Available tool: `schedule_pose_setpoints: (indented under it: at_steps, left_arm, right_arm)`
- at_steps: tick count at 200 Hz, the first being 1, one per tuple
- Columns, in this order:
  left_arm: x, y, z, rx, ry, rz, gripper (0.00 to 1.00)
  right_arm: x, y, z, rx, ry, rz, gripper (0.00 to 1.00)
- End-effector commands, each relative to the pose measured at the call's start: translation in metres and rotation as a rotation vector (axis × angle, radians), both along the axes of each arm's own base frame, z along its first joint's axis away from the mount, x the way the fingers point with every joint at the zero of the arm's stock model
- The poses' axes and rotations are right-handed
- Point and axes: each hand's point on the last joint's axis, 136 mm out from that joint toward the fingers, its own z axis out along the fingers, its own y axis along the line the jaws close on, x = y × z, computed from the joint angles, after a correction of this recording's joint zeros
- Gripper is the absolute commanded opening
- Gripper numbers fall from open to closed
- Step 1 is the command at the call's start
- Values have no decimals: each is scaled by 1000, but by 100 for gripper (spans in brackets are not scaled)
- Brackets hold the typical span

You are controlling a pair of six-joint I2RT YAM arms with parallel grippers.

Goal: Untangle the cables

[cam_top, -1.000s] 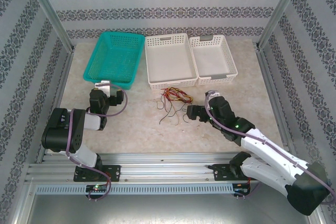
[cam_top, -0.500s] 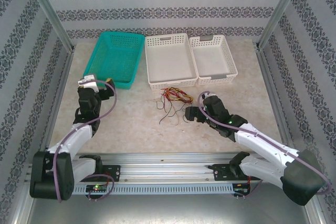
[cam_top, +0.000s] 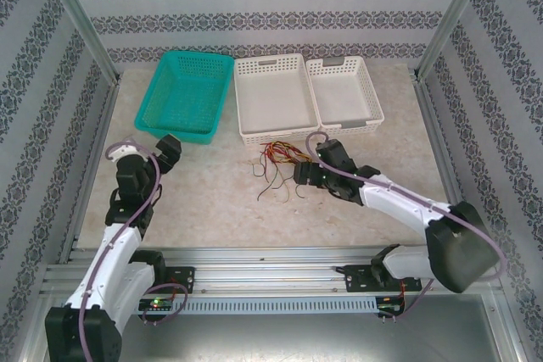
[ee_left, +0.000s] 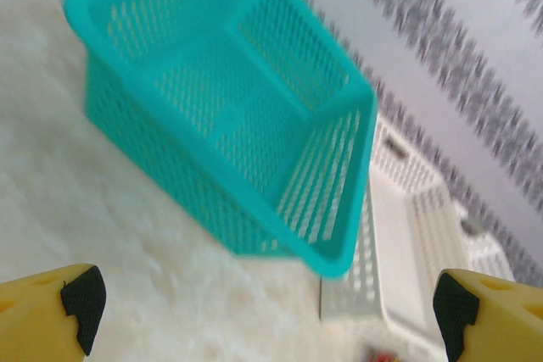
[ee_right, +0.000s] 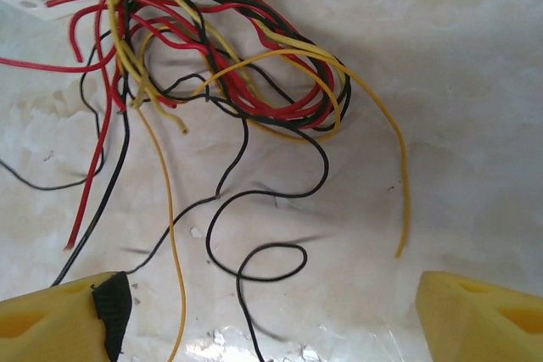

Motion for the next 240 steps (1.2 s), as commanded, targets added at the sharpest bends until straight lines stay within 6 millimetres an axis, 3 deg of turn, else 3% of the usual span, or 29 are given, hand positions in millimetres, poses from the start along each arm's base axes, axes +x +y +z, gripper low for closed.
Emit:
schedule_pose_setpoints:
  at_steps: [1, 53, 106, 184, 208, 240]
  left_arm:
    - [-8, -31, -17, -49, 156, -153, 100]
    - [-29, -66, -41, 156, 354, -229, 98]
    - [-48, -102, -63, 294, 442, -318, 94]
    - [-73, -129, -92, 389, 489, -399, 92]
    - [-76, -138, -97, 414, 498, -423, 92]
    - [-80, -146, -100, 442, 502, -446, 92]
  right_arm:
    - [16, 8, 4, 38, 17, -28, 82]
    - [43, -1, -20, 12, 51, -146, 71]
    - [67, -2, -33, 7, 30, -209, 63]
    - [93, 23, -65, 203, 23, -188, 56]
    - [96, 24, -68, 205, 12, -194, 48]
    - [95, 23, -71, 190, 12, -184, 29]
